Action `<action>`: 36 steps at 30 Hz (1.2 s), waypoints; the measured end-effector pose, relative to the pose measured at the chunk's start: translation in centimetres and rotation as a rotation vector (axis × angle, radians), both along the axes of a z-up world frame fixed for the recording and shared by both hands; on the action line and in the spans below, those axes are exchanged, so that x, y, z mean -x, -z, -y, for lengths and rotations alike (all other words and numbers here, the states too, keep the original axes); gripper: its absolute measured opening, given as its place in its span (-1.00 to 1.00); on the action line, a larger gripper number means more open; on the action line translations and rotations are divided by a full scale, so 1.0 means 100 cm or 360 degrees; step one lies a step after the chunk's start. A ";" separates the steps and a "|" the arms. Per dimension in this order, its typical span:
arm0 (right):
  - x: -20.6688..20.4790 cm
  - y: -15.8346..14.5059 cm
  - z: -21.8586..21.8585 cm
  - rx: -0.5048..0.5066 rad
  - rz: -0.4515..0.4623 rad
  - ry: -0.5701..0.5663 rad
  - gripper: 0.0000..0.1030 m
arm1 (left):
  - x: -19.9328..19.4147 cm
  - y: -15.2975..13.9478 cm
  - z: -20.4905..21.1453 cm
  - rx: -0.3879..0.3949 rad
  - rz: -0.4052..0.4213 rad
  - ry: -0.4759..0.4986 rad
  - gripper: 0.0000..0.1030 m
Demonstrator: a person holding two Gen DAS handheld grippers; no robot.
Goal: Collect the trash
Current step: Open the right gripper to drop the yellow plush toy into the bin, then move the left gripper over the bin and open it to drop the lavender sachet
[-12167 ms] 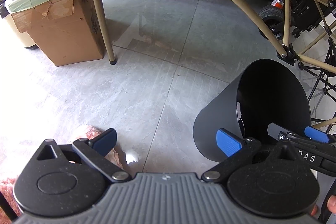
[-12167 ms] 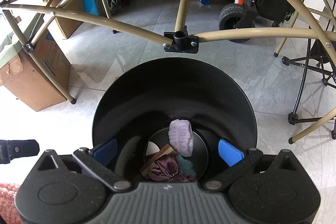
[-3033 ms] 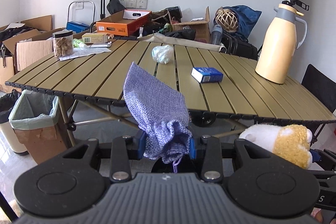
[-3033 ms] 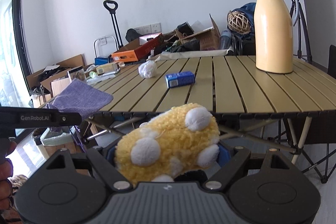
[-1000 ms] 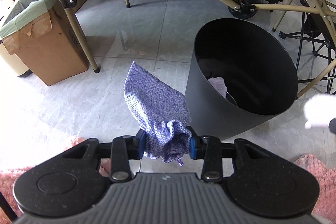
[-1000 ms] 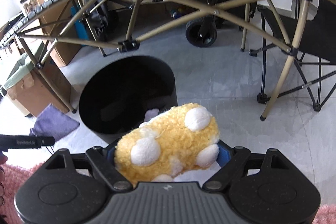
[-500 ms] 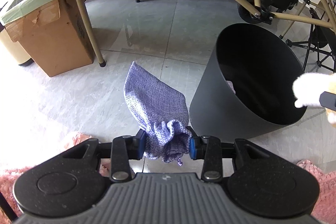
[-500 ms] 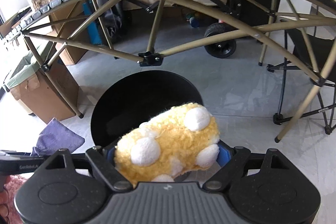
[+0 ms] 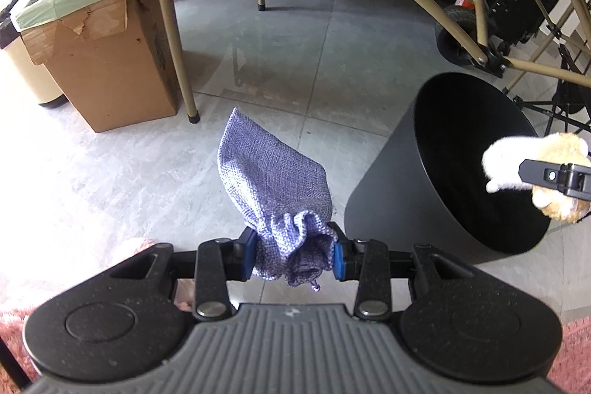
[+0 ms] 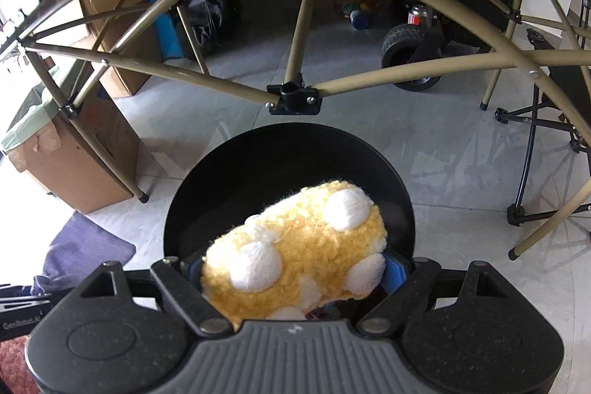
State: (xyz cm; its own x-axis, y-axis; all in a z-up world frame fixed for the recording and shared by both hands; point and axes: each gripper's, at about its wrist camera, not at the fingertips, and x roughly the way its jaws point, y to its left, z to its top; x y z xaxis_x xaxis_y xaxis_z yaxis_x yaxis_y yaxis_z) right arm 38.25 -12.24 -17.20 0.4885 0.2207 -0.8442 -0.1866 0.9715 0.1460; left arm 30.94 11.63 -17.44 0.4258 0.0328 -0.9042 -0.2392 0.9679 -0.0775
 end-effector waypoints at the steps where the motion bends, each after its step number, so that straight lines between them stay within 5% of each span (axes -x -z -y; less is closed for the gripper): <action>1: -0.002 0.002 -0.002 0.0004 -0.0006 -0.0004 0.66 | -0.001 0.000 -0.001 -0.0001 0.0004 -0.0008 -0.26; 8: -0.010 0.009 -0.014 0.0013 -0.0056 -0.0036 0.69 | -0.003 0.001 -0.009 0.0008 0.0011 -0.0028 -0.26; 14: -0.011 0.010 -0.020 -0.0021 -0.0087 -0.0047 1.00 | -0.001 0.000 -0.008 0.0011 0.0020 -0.0027 -0.26; 36: -0.002 -0.007 -0.007 -0.0059 -0.0027 -0.0038 1.00 | 0.006 -0.024 0.008 -0.0020 0.0156 0.0017 -0.26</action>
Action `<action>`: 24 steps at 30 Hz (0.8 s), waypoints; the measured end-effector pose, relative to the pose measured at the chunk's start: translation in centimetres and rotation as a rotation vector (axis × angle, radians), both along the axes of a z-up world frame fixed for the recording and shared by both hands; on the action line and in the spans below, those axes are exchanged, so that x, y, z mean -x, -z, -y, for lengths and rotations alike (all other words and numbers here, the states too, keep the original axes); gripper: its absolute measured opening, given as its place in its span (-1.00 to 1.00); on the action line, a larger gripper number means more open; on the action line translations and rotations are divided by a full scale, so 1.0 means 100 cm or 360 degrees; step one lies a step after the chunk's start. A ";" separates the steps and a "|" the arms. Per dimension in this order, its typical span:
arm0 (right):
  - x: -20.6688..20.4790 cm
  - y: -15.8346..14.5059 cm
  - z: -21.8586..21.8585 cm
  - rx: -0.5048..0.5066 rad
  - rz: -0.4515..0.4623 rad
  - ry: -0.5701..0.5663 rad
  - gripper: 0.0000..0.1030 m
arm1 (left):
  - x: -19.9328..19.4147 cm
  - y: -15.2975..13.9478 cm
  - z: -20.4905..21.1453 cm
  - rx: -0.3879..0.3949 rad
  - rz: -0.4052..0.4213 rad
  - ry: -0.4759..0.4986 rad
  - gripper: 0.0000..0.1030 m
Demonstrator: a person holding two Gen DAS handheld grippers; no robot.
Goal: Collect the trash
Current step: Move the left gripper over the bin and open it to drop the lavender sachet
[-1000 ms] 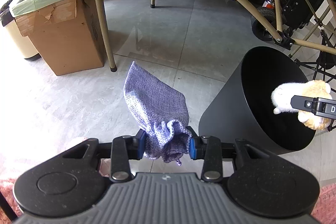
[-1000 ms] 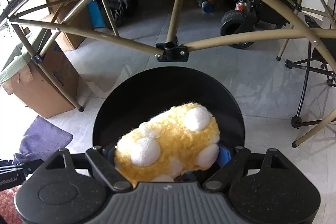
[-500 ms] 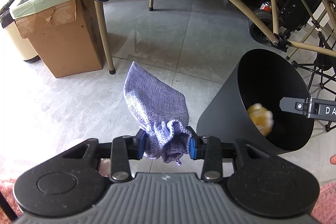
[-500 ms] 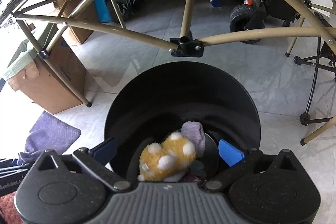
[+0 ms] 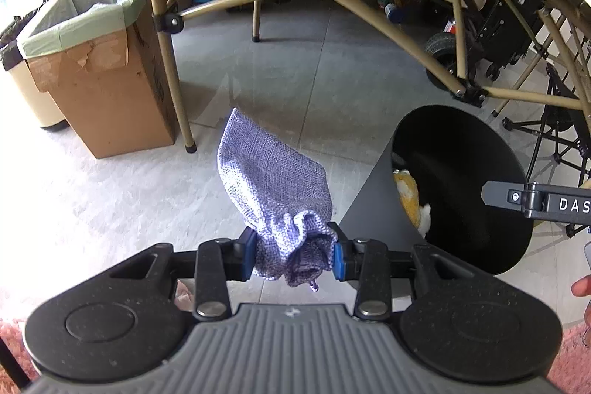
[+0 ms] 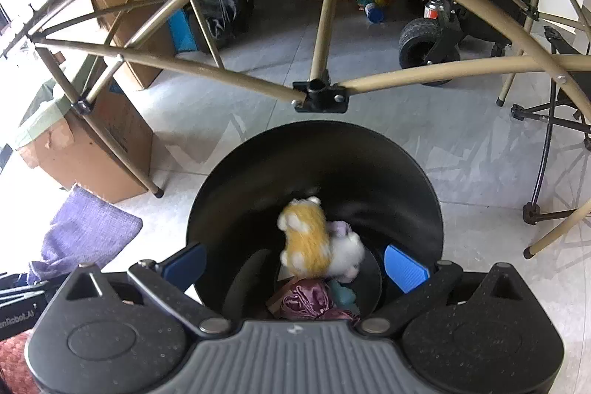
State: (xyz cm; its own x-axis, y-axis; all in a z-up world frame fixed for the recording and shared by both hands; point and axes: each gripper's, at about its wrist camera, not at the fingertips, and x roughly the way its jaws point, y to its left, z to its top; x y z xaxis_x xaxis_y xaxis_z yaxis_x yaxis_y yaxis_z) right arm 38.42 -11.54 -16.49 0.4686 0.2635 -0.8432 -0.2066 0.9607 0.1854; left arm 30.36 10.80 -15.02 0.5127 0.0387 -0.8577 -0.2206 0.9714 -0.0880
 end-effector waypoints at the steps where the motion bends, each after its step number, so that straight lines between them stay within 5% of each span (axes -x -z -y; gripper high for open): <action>1: 0.001 -0.002 0.002 -0.0005 0.0006 0.0005 1.00 | 0.000 -0.002 0.002 -0.0005 0.0008 0.0004 -0.26; 24: 0.034 -0.041 0.077 -0.0141 0.0171 0.0208 1.00 | 0.014 -0.063 0.078 -0.0148 0.0259 0.0222 -0.26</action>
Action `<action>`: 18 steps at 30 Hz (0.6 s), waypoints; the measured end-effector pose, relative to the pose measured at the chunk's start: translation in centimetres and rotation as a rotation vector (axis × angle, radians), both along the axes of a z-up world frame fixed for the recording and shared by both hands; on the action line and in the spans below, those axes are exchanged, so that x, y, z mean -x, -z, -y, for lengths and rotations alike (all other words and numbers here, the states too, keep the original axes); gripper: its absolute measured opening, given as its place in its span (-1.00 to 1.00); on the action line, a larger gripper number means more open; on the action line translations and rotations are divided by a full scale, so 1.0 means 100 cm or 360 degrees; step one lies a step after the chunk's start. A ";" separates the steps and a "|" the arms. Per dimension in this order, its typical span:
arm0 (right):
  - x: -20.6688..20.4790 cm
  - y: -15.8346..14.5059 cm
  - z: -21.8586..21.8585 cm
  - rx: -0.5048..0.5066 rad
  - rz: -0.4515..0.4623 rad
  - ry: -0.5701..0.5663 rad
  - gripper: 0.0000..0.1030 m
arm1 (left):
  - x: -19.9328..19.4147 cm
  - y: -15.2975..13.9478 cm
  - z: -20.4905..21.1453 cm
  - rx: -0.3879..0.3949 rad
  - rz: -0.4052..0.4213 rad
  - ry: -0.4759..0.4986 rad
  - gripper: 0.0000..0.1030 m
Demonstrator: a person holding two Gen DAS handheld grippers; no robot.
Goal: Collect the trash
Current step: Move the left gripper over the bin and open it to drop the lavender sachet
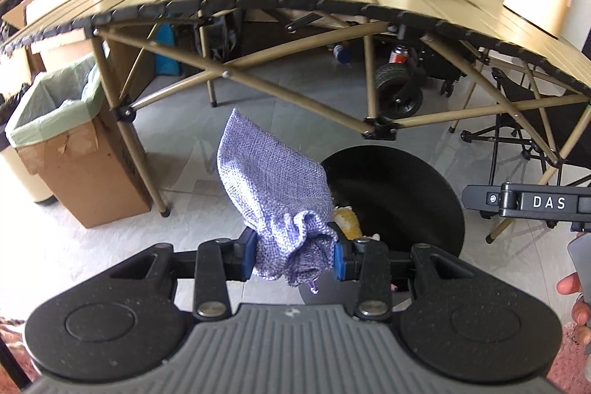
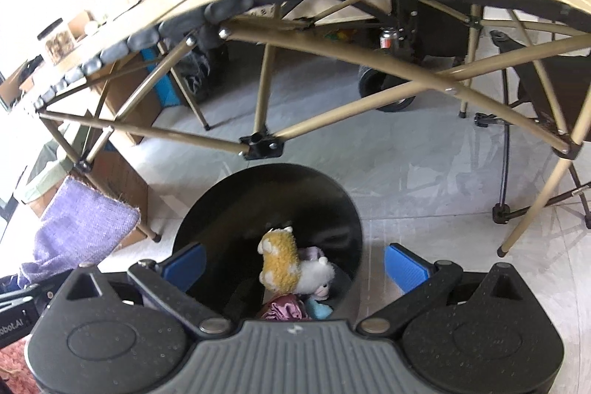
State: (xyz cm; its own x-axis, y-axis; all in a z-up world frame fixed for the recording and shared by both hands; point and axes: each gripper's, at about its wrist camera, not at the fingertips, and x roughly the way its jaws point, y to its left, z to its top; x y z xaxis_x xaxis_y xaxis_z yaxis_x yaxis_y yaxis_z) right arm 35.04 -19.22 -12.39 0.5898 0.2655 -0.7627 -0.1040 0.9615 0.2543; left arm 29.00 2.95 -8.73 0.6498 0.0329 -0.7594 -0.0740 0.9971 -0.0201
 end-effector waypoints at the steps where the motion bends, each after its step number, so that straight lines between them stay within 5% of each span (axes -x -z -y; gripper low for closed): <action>1: 0.001 -0.001 0.004 -0.0007 0.0005 0.0013 1.00 | 0.000 -0.002 0.004 -0.0006 0.0007 0.0012 -0.26; 18: 0.019 -0.012 0.062 -0.0083 0.0066 0.0216 1.00 | -0.020 -0.013 0.068 -0.0044 0.0054 0.0224 -0.25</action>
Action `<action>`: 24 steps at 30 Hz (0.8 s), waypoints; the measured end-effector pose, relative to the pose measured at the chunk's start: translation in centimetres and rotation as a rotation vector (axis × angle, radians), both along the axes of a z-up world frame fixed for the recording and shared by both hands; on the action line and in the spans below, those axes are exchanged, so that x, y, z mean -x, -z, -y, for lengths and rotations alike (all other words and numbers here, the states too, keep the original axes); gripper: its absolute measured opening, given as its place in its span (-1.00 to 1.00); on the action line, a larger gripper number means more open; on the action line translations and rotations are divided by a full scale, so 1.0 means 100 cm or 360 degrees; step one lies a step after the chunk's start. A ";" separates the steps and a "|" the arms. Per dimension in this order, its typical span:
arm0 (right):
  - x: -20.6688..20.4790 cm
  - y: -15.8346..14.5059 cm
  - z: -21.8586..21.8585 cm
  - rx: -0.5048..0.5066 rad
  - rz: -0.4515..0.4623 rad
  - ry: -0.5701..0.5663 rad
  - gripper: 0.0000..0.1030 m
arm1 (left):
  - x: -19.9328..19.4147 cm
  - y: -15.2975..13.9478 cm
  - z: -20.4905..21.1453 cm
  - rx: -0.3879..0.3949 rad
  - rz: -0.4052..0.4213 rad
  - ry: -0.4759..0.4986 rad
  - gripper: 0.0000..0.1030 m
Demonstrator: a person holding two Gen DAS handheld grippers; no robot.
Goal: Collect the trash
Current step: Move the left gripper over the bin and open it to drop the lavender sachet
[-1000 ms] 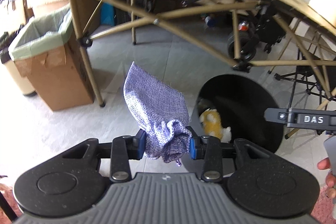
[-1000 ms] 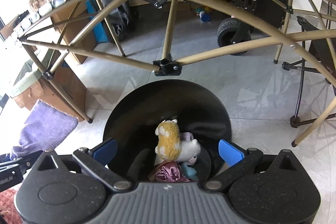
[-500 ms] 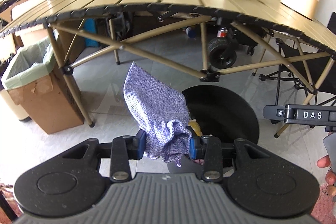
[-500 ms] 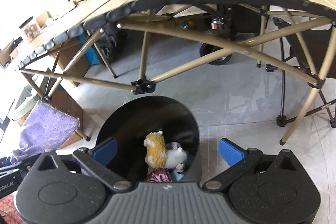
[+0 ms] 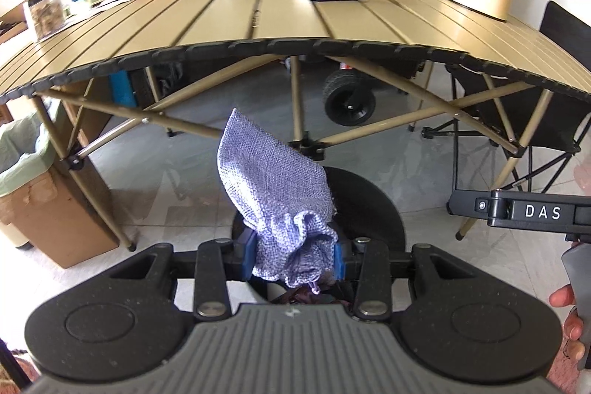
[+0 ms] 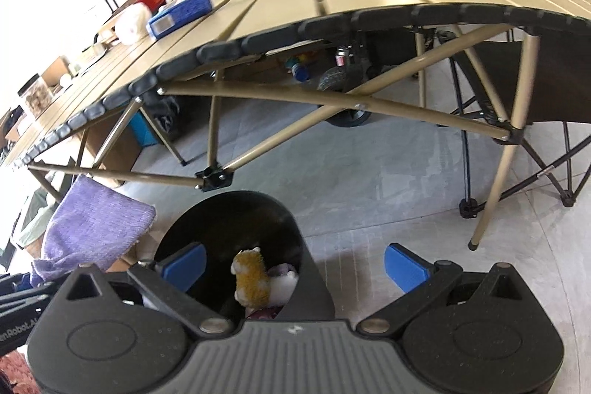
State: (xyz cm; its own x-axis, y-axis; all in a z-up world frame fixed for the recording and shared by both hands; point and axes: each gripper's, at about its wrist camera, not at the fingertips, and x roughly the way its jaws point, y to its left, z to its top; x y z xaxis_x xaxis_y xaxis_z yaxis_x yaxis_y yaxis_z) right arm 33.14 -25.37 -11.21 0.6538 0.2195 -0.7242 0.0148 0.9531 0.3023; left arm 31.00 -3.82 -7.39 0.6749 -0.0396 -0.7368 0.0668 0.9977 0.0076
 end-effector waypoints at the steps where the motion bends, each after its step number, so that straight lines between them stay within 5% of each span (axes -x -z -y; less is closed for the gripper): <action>1: 0.001 0.000 0.003 -0.0002 0.0001 0.0014 1.00 | -0.002 0.001 0.004 -0.0002 -0.0002 0.0013 -0.25; 12: 0.004 0.007 0.033 -0.0017 -0.0023 0.0155 1.00 | -0.034 0.019 0.039 0.0001 -0.0098 0.0099 -0.25; 24: -0.003 0.026 0.037 0.0028 -0.0113 0.0192 1.00 | -0.069 0.051 0.037 0.0086 -0.0338 0.0012 -0.25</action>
State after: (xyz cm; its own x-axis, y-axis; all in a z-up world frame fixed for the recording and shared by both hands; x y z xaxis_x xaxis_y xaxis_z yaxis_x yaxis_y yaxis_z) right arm 33.39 -29.05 -13.83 0.6217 0.1290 -0.7726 0.1506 0.9483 0.2795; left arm 37.90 -7.52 -12.47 0.5043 -0.0871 -0.8591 0.0685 0.9958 -0.0607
